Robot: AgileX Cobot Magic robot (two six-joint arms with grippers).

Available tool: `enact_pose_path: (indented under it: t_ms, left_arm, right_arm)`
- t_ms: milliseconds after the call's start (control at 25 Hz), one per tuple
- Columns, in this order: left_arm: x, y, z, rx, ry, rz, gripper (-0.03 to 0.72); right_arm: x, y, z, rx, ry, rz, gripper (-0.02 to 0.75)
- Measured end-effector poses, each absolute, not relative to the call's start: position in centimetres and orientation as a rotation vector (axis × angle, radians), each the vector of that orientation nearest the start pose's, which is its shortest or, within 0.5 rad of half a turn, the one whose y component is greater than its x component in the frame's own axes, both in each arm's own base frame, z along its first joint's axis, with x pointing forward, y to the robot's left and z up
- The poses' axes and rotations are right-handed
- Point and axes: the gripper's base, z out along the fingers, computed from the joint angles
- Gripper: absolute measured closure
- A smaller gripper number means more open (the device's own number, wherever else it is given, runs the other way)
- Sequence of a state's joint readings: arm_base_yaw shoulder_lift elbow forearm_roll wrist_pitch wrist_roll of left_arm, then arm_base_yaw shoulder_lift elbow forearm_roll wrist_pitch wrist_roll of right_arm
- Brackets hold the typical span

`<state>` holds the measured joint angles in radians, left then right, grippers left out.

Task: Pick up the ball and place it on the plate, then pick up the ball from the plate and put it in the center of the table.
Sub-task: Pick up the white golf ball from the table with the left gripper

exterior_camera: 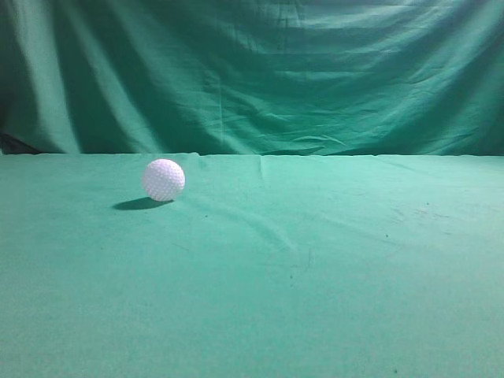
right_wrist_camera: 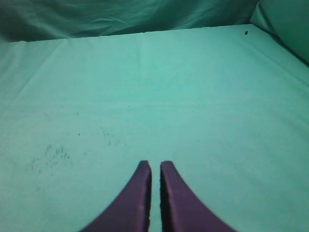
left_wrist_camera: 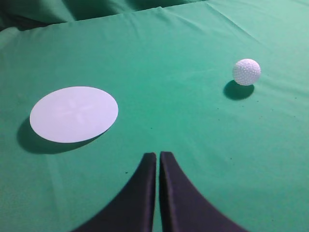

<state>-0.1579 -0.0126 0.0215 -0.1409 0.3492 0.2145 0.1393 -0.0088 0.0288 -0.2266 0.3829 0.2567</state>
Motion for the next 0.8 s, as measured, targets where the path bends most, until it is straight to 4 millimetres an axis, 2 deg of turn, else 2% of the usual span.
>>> enact_pose_path:
  t_ms: [800]
  left_arm:
    - [5.17, -1.26, 17.55, 0.254, 1.822, -0.096, 0.688]
  right_arm:
    - [5.3, -0.03, 17.04, -0.03, 1.877, 0.049, 0.658]
